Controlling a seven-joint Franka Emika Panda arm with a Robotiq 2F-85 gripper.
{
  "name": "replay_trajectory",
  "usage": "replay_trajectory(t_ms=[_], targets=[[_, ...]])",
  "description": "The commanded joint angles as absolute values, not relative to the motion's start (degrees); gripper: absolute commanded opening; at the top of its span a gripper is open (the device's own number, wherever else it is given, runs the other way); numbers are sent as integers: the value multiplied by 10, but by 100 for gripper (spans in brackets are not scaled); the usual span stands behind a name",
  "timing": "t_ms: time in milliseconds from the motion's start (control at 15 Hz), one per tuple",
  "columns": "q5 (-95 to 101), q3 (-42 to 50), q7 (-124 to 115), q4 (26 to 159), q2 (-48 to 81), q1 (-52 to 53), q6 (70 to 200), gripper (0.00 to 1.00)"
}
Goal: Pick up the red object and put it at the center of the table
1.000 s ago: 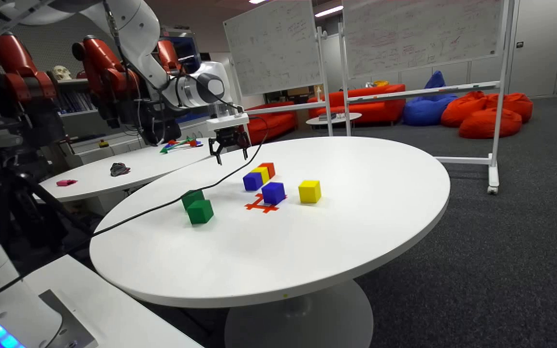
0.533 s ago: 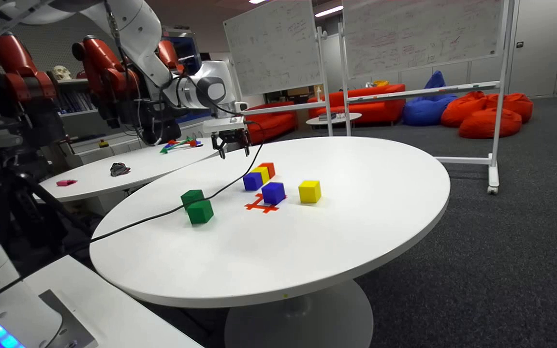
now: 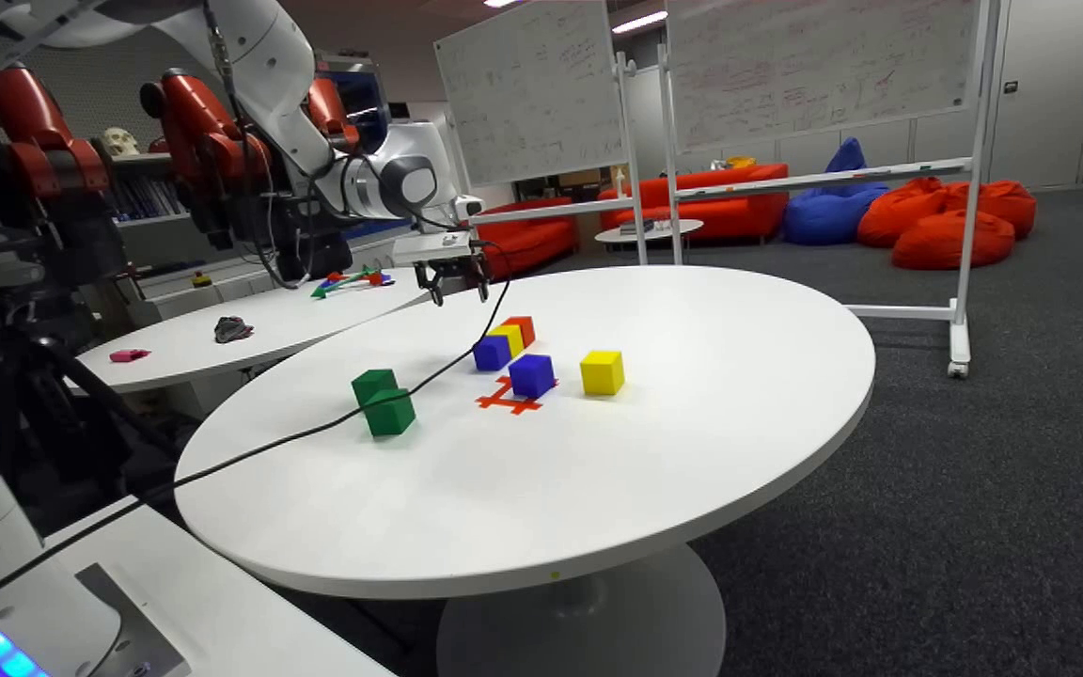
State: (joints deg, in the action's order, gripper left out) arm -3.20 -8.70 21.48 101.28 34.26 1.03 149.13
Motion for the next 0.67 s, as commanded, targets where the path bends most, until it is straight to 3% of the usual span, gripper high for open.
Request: replay_trajectory(t_ms=[0, 600], targets=[[-31, -83, 173, 1008, 345, 10, 1496, 100], [-100, -95, 165, 1027, 310, -69, 1536, 100]])
